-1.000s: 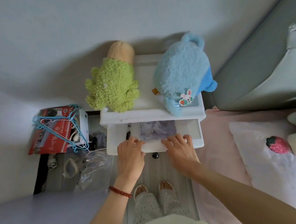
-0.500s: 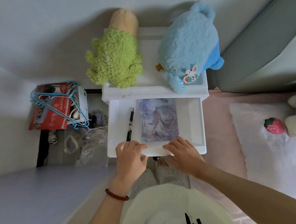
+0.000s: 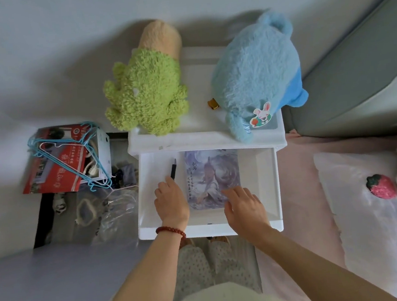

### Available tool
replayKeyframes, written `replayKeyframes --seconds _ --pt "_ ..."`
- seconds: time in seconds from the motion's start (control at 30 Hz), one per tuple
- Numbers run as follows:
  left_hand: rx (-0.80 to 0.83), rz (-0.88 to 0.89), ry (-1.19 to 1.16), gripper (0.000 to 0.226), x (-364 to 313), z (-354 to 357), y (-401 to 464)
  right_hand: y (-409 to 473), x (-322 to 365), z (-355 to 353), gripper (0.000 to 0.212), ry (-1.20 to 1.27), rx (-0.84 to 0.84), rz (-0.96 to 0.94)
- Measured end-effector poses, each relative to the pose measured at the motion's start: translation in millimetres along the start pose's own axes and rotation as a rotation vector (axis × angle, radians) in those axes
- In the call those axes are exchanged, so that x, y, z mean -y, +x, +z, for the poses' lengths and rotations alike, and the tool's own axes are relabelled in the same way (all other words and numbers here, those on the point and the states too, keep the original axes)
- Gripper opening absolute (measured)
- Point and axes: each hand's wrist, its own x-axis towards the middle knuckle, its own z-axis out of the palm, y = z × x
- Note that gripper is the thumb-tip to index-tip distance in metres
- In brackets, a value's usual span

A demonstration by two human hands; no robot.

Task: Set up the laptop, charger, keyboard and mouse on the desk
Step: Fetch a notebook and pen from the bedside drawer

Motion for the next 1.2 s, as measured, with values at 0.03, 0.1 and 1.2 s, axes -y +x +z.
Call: replayKeyframes --seconds 0.03,0.1,1.2 --pt "0.009 -0.018 0.014 0.043 -1.2 0.9 5.5 3.2 -1.9 1.2 0.029 -0.002 0.012 0.022" --pt "0.039 -0.038 0.032 0.037 -2.0 2.9 14.6 9.0 -6.0 2.0 0.032 0.002 0.041 0.066" --pt "0.013 -0.078 -0.432 0.015 -34.9 -37.9 -24.3 12.3 -0.7 -27.8 0.039 0.109 0.073 -0.114"
